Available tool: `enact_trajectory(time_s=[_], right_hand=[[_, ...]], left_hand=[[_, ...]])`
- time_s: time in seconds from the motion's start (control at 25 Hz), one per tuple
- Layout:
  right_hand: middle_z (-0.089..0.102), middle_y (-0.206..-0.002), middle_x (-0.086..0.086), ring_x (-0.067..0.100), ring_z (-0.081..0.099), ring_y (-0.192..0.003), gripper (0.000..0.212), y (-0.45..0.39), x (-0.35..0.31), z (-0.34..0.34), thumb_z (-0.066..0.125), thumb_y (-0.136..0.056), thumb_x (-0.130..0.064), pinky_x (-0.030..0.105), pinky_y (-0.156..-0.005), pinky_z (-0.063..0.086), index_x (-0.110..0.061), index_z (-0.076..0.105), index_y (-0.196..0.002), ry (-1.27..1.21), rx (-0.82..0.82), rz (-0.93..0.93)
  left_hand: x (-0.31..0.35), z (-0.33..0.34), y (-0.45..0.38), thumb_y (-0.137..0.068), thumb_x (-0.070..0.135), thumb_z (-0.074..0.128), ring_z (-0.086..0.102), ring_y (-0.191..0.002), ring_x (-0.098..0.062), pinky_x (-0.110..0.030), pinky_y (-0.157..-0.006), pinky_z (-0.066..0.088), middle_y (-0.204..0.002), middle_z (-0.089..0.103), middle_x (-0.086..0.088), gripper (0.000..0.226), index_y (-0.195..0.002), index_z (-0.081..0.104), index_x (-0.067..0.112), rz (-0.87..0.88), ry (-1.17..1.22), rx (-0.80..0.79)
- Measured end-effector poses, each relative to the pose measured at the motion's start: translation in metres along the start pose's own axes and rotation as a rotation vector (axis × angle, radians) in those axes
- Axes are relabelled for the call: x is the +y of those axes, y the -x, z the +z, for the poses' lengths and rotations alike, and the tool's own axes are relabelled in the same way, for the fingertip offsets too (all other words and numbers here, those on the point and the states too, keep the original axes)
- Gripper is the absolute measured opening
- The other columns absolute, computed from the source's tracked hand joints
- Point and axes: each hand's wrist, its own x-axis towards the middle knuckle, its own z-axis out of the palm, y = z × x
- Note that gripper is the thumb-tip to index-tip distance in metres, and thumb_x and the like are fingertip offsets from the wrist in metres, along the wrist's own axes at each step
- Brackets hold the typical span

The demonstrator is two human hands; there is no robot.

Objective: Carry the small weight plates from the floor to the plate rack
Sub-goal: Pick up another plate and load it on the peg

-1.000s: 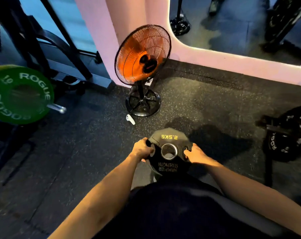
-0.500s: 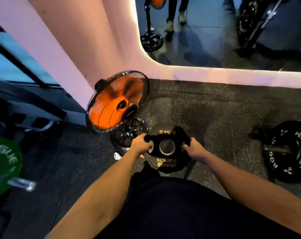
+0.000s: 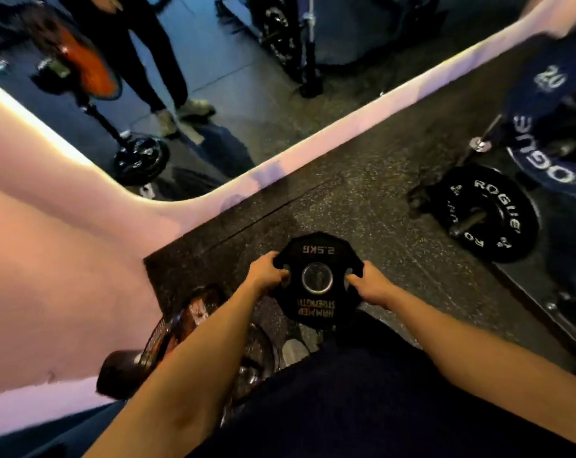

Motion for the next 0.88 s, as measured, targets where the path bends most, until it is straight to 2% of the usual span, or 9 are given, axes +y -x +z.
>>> enact_trajectory(time_s=[0.08,0.28,0.4,0.48,0.56,0.6,0.72,0.88], right_hand=[[0.057,-0.123,0.017,0.033,0.056,-0.113,0.039,-0.007,-0.003,-0.021,0.054,-0.092,-0.019,0.038,-0.088,0.047,-0.001,0.044,-0.126,-0.054,0.088,0.038],[0.054,-0.128,0.017,0.034,0.055,-0.114,0.043,-0.019,0.010,-0.079,0.050,-0.095,-0.028,0.040,-0.085,0.047,-0.004,0.039,-0.129,-0.163,0.228,0.150],[0.051,-0.131,0.017,0.033,0.054,-0.113,0.048,-0.017,0.019,-0.107,0.051,-0.095,-0.028,0.040,-0.088,0.049,-0.001,0.037,-0.132,-0.247,0.329,0.243],[0.056,-0.125,0.019,0.033,0.058,-0.107,0.042,-0.014,0.023,-0.124,0.053,-0.093,-0.027,0.041,-0.085,0.052,0.000,0.043,-0.123,-0.328,0.437,0.295],[0.057,-0.125,0.022,0.036,0.057,-0.112,0.039,-0.010,0.022,-0.136,0.052,-0.094,-0.026,0.036,-0.084,0.047,0.002,0.045,-0.121,-0.385,0.538,0.303],[0.057,-0.126,0.023,0.037,0.055,-0.116,0.039,-0.006,0.018,-0.151,0.051,-0.094,-0.025,0.035,-0.086,0.045,0.003,0.045,-0.121,-0.422,0.620,0.313],[0.055,-0.128,0.026,0.040,0.051,-0.121,0.041,0.005,0.004,-0.188,0.051,-0.095,-0.023,0.038,-0.093,0.042,0.006,0.045,-0.123,-0.419,0.743,0.261],[0.056,-0.127,0.026,0.041,0.052,-0.120,0.041,0.041,-0.032,-0.267,0.052,-0.095,-0.024,0.040,-0.092,0.043,0.005,0.045,-0.123,-0.387,1.006,0.174]], left_hand=[[0.033,-0.007,-0.036,-0.083,0.014,0.065,0.062,-0.104,-0.024,-0.028,-0.080,0.047,-0.118,0.066,-0.011,0.037,-0.119,0.061,0.013,0.060,-0.037,-0.062],[0.124,0.004,-0.094,-0.081,0.015,0.067,0.063,-0.108,-0.026,-0.032,-0.088,0.047,-0.113,0.068,-0.011,0.034,-0.114,0.063,0.008,0.248,-0.172,-0.190],[0.178,0.015,-0.111,-0.074,0.020,0.066,0.063,-0.097,-0.026,-0.030,-0.073,0.045,-0.102,0.067,-0.010,0.030,-0.103,0.061,0.013,0.379,-0.255,-0.297],[0.215,0.020,-0.120,-0.079,0.015,0.063,0.065,-0.090,-0.027,-0.033,-0.059,0.053,-0.103,0.067,-0.009,0.029,-0.108,0.060,0.017,0.416,-0.266,-0.339],[0.242,0.020,-0.123,-0.083,0.012,0.061,0.065,-0.092,-0.028,-0.039,-0.054,0.058,-0.114,0.065,-0.009,0.038,-0.120,0.058,0.020,0.453,-0.264,-0.368],[0.269,0.019,-0.128,-0.084,0.011,0.060,0.065,-0.090,-0.026,-0.041,-0.054,0.058,-0.115,0.064,-0.009,0.038,-0.121,0.058,0.019,0.522,-0.302,-0.382],[0.324,0.010,-0.125,-0.085,0.012,0.058,0.063,-0.075,-0.019,-0.046,-0.061,0.060,-0.099,0.065,-0.007,0.021,-0.105,0.060,0.015,0.688,-0.291,-0.345],[0.426,-0.022,-0.111,-0.085,0.023,0.060,0.066,-0.092,-0.023,-0.042,-0.074,0.059,-0.106,0.068,-0.004,0.028,-0.112,0.062,0.022,0.952,-0.226,-0.273]])
